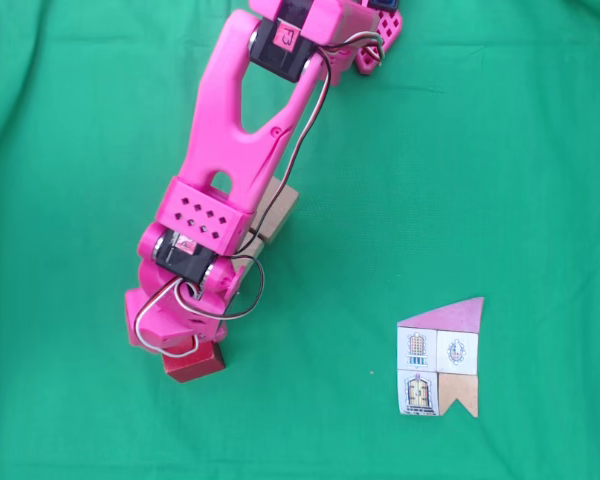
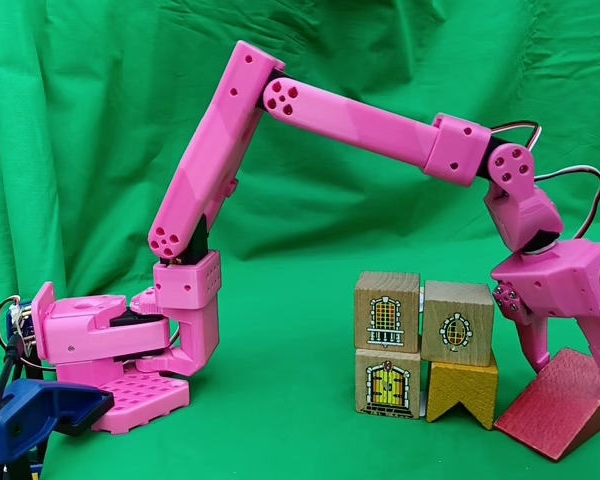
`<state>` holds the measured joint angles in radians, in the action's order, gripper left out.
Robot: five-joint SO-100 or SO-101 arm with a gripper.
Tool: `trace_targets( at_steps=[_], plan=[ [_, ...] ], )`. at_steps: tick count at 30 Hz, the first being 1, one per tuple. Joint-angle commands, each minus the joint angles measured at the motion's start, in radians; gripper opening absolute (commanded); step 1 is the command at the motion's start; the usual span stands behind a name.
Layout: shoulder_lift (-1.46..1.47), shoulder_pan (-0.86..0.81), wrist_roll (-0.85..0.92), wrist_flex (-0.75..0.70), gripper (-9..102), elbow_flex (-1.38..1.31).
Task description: Grasp some building blocks and build the house on the picture.
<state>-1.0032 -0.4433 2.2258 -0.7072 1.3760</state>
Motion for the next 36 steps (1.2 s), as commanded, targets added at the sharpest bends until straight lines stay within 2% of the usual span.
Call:
trace_targets(
  at_steps=[1, 23, 36],
  plan=[
    [-0.008, -0.008, 0.0, 0.006, 21, -0.038],
    [-0.044, -0.015, 0.009, 0.005, 21, -0.126],
    [-0.204, -0.009, -0.003, -0.008, 21, -0.126]
  ],
)
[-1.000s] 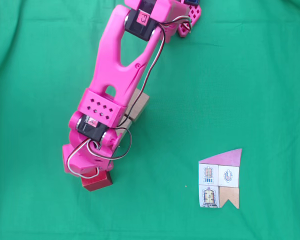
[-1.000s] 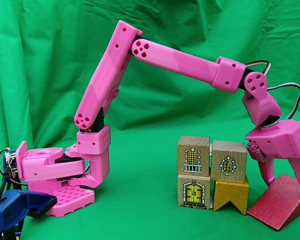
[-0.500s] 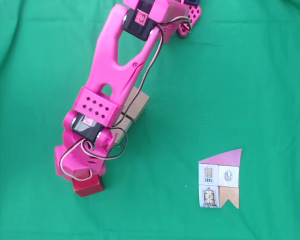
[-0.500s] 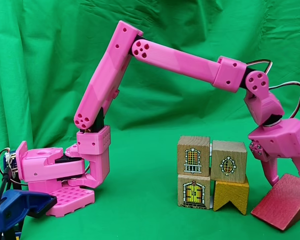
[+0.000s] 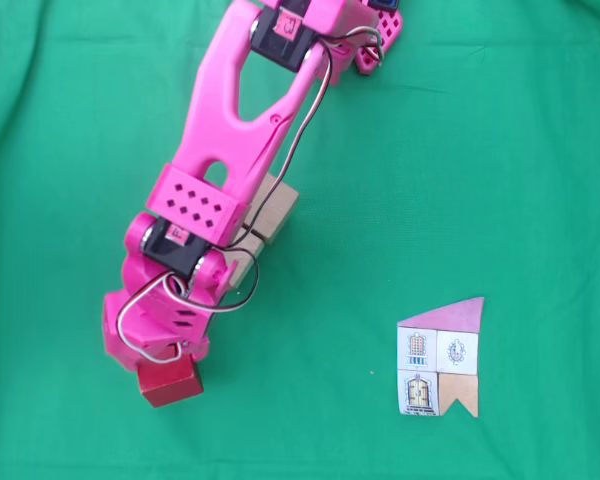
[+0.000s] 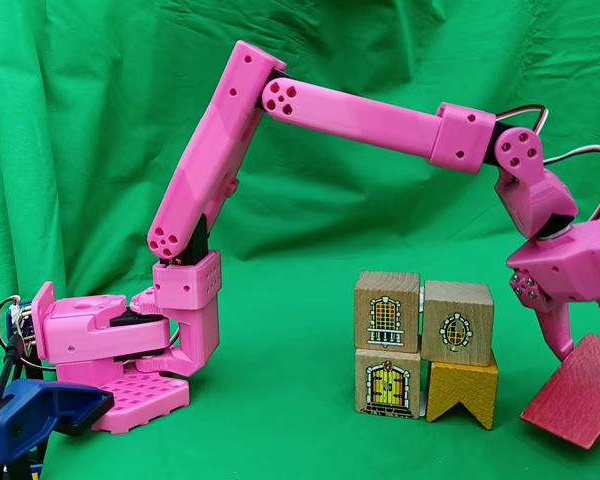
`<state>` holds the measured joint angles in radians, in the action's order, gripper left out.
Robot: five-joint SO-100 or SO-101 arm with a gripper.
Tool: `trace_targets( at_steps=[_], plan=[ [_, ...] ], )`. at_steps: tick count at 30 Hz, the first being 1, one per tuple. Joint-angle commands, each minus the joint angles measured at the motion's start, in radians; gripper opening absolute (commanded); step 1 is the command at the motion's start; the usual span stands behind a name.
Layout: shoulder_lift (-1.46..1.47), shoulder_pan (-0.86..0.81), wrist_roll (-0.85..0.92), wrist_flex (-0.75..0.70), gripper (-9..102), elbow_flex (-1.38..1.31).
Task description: Grasp some building blocks and build the house on the picture.
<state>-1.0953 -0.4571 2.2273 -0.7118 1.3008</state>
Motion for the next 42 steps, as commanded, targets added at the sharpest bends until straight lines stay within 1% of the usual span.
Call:
trace_targets(
  at_steps=[1, 15, 30, 32, 34, 39, 42],
  plan=[
    [-0.12, 0.005, -0.005, -0.005, 21, -0.051],
    [-0.218, -0.002, -0.018, -0.009, 22, -0.051],
    [-0.364, 0.006, -0.387, -0.015, 22, -0.031],
    [-0.38, 0.008, -0.425, -0.051, 22, -0.031],
    [-0.405, 0.008, -0.448, -0.117, 22, -0.037],
    [-0.456, 0.008, -0.456, -0.31, 22, -0.048],
    [-0.486, 0.009, -0.456, -0.371, 22, -0.049]
  ],
)
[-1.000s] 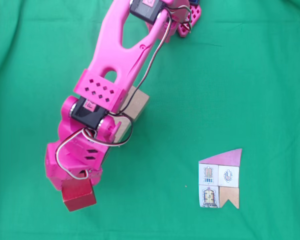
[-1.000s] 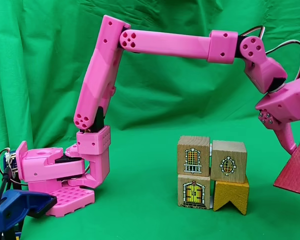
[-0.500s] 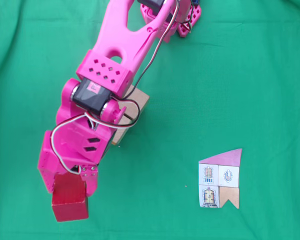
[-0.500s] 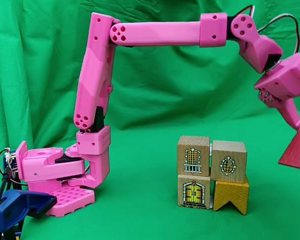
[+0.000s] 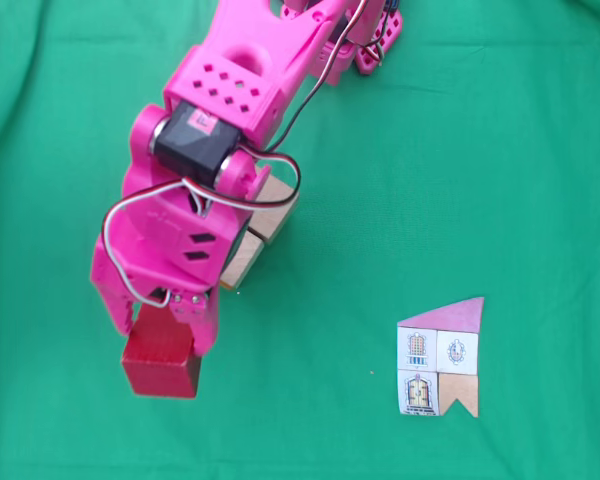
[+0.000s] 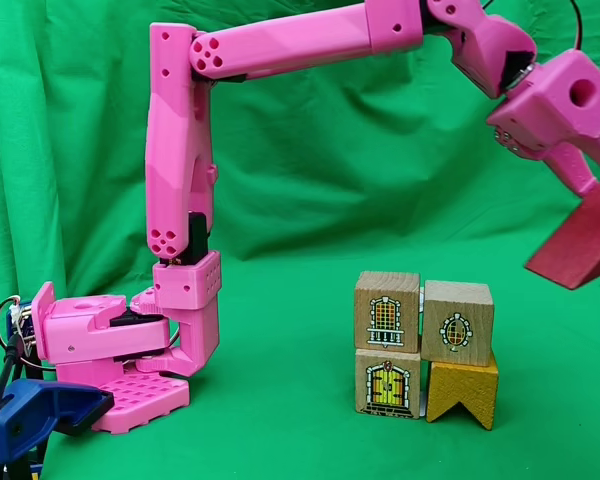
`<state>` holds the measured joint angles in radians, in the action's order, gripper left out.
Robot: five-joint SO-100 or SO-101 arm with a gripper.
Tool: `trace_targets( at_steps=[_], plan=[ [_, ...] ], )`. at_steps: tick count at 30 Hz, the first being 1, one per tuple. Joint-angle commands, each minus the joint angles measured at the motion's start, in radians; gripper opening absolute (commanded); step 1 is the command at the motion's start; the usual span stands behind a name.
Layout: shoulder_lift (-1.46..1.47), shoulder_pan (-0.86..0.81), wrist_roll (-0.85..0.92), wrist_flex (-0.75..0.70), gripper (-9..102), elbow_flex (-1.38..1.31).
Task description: Grasp some building blocks and build the house on the picture.
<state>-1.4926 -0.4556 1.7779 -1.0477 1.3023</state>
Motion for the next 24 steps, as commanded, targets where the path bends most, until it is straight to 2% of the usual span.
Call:
trace_targets(
  at_steps=[1, 11, 24],
  plan=[
    [-0.097, 0.008, -0.006, -0.046, 22, -0.051],
    [-0.179, 0.074, -0.006, -0.218, 22, -0.034],
    [-0.179, 0.081, -0.011, -0.445, 22, -0.034]
  ],
)
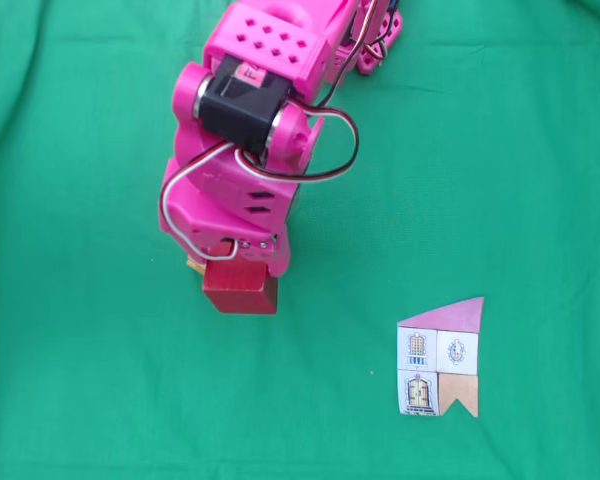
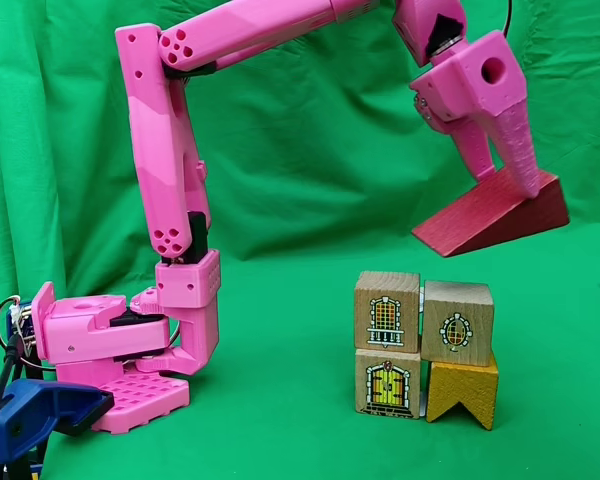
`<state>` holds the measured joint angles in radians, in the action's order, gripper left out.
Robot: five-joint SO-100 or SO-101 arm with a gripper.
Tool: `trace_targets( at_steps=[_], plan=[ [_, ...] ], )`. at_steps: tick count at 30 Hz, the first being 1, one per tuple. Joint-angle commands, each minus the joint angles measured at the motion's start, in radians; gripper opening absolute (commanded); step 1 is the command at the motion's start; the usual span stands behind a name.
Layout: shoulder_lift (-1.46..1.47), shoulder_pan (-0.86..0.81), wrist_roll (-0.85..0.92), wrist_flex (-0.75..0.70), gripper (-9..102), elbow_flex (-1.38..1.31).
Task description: Grasp some building blocks and build the house on the picture.
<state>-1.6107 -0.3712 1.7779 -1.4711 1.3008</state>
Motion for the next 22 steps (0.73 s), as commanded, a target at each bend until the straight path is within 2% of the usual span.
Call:
trace_targets(
  at_steps=[1, 11, 22],
  plan=[
    [-0.061, -0.003, -0.012, -0.029, 22, -0.032],
    [-0.078, 0.064, -0.235, -0.041, 22, -0.028],
    [-0.077, 0.058, -0.284, -0.044, 22, -0.023]
  ],
)
